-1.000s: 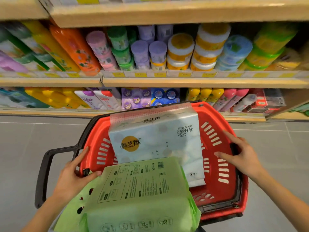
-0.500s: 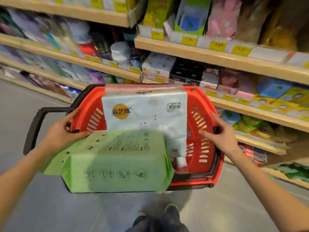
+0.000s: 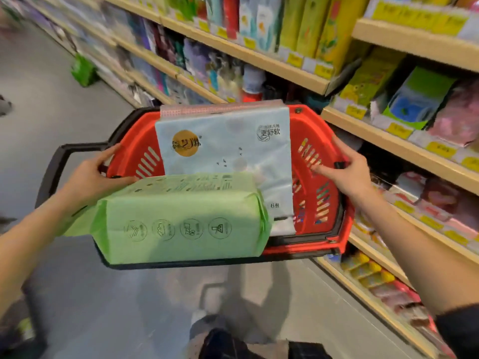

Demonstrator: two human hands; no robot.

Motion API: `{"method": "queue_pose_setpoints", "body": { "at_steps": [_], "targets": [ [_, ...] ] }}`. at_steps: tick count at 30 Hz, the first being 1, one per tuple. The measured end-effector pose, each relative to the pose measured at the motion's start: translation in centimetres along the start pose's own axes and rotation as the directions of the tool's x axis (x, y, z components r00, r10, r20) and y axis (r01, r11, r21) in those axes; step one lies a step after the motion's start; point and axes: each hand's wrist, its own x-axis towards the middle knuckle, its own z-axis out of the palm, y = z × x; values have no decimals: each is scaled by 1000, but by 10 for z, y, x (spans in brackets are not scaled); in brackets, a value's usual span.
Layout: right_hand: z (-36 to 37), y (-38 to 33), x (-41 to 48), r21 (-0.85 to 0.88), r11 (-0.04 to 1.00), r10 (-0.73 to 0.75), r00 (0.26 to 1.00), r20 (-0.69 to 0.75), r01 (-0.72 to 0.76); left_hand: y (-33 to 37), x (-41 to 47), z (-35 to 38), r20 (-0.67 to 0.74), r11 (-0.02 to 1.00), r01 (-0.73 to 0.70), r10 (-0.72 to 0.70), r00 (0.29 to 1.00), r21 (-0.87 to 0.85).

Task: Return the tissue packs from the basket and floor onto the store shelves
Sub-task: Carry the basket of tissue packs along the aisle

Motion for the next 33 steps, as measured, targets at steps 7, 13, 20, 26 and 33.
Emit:
{"method": "queue_pose_setpoints", "body": {
  "at_steps": [7,13,20,26,33],
  "targets": [
    [111,-45,26,27,998,-54,991,126,52,-80,22,-68,-39,994,97,-98,994,-46],
    [196,-83,59,49,999,-14,965,262,1,-127,46,-115,-75,987,159,-159,984,4],
    [298,-109,135,-13,999,37,898,438,-35,-183,90,-145,-114,960,277,-281,953,-51],
    [398,-124,227,-82,997,37,818,574,13,-222,167,-166,-135,911,409,-412,901,-51],
    [500,-181,340,-56,997,0,700,714,56,-233,255,-202,-224,849,523,-525,821,-72]
  ]
}}
